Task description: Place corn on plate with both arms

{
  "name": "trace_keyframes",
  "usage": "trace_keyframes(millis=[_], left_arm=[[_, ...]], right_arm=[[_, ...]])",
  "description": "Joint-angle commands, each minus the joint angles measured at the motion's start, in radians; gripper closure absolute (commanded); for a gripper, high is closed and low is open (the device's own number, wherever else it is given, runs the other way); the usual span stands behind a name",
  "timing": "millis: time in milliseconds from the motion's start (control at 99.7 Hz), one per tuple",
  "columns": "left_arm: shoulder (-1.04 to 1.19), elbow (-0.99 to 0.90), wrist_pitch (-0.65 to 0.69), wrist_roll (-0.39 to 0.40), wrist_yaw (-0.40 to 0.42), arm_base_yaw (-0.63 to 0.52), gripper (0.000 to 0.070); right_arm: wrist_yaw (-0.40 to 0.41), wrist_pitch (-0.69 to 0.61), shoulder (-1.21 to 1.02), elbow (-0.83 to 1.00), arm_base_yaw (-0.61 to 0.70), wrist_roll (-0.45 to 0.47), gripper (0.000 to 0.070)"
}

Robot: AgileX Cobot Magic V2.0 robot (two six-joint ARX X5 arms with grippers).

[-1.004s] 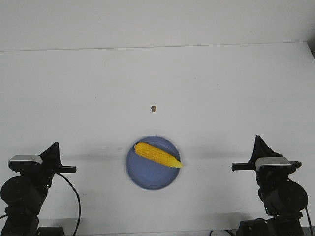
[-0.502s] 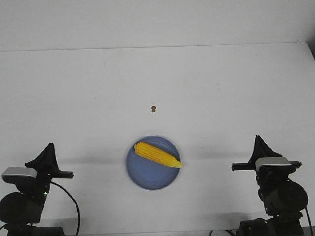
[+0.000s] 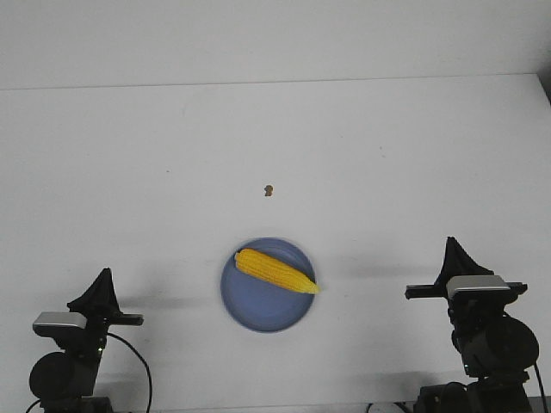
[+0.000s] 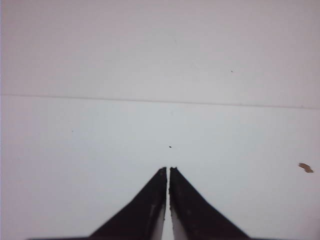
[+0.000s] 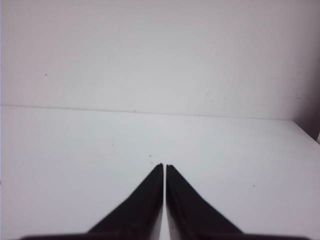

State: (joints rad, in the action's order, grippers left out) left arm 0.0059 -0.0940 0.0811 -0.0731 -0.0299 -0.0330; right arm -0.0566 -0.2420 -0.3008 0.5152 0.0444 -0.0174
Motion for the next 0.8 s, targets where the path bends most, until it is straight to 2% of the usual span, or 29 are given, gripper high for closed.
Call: trace_keyframes(millis=[0, 281, 793], left_arm=[[-0.003, 0.007, 0.026, -0.011, 0.003, 0.001, 0.0688], [-0.003, 0.080, 0.102, -0.022, 0.006, 0.001, 0.0688], [-0.003, 0.080, 0.100, -0.019, 0.005, 0.001, 0.0688]], right_arm=[[-0.003, 0.011, -0.001, 0.006, 0.000, 0.014, 0.0687], [-0.003, 0.010, -0.001, 0.006, 0.000, 0.014, 0.0687], [-0.003, 0.010, -0.001, 0.006, 0.000, 0.014, 0.0687]])
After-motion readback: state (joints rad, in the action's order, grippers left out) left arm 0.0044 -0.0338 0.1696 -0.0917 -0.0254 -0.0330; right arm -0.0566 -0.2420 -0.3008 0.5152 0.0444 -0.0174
